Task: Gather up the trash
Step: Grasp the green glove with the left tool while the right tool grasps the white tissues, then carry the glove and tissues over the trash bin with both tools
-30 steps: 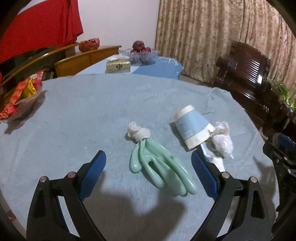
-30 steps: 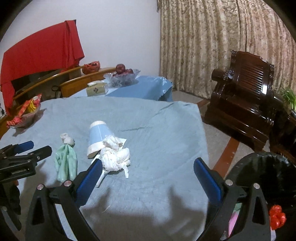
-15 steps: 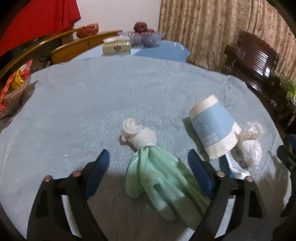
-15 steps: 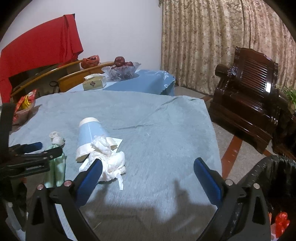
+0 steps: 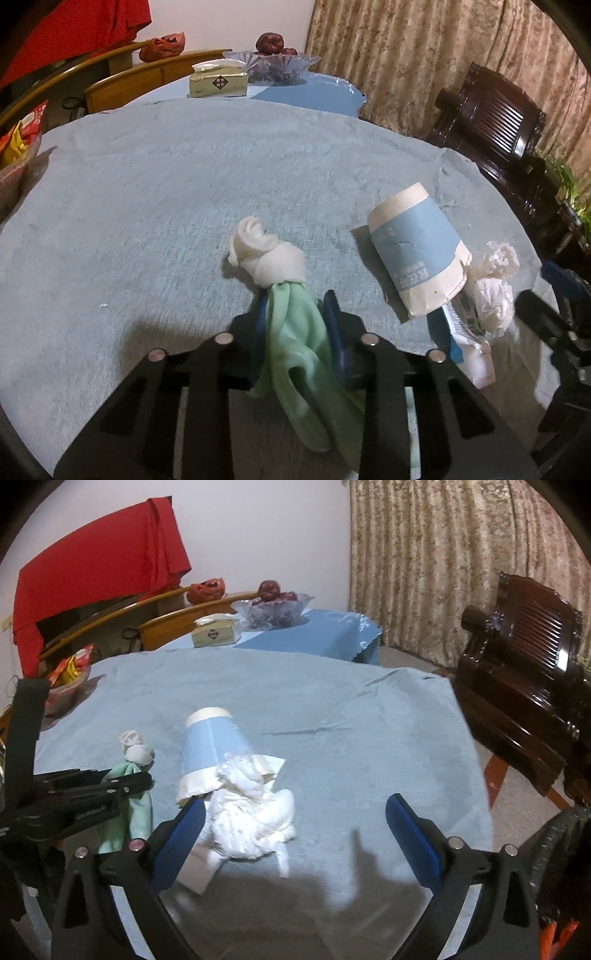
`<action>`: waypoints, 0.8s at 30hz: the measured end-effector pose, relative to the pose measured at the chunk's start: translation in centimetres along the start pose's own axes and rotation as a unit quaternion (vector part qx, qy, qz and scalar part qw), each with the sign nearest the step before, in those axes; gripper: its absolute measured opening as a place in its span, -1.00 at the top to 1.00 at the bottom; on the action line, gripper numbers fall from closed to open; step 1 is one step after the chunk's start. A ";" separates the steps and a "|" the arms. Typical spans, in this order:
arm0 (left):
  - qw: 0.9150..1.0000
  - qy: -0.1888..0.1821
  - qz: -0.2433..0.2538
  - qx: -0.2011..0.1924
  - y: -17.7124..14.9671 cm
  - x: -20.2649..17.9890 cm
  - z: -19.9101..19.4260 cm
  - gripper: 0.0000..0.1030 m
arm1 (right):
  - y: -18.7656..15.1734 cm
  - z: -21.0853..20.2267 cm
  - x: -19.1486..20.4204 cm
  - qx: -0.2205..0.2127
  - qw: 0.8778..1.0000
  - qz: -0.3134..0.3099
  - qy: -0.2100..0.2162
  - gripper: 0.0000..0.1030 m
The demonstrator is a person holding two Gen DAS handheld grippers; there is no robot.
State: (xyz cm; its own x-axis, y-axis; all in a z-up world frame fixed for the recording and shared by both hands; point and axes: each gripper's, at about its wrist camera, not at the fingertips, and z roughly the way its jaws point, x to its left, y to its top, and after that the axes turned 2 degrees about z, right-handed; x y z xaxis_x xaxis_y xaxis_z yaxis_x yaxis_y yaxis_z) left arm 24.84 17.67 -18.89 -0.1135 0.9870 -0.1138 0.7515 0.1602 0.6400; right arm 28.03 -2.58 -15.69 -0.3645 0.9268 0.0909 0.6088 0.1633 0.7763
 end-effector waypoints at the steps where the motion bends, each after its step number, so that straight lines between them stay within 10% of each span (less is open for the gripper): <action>1: 1.000 -0.002 -0.001 -0.002 0.0 0.0 -0.1 0.56 | 0.0 0.3 0.2 0.003 1.000 -0.002 0.002 -0.81; 13: 0.999 -0.006 0.020 -0.029 -0.3 -0.7 -2.6 0.61 | -0.5 2.1 0.6 0.055 0.997 0.006 0.049 0.08; 24: 0.998 -0.018 0.033 -0.056 -0.1 -2.1 -6.3 0.61 | 0.9 -2.2 -0.1 0.010 0.999 0.010 0.047 0.16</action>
State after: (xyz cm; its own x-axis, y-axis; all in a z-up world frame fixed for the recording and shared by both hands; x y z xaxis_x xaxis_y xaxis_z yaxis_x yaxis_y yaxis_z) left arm 20.88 15.64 -13.90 -0.0419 0.9947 -0.0944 0.6790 0.0977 0.7276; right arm 27.07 -3.31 -13.63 -0.4165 0.8938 0.1660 0.6304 0.1524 0.7611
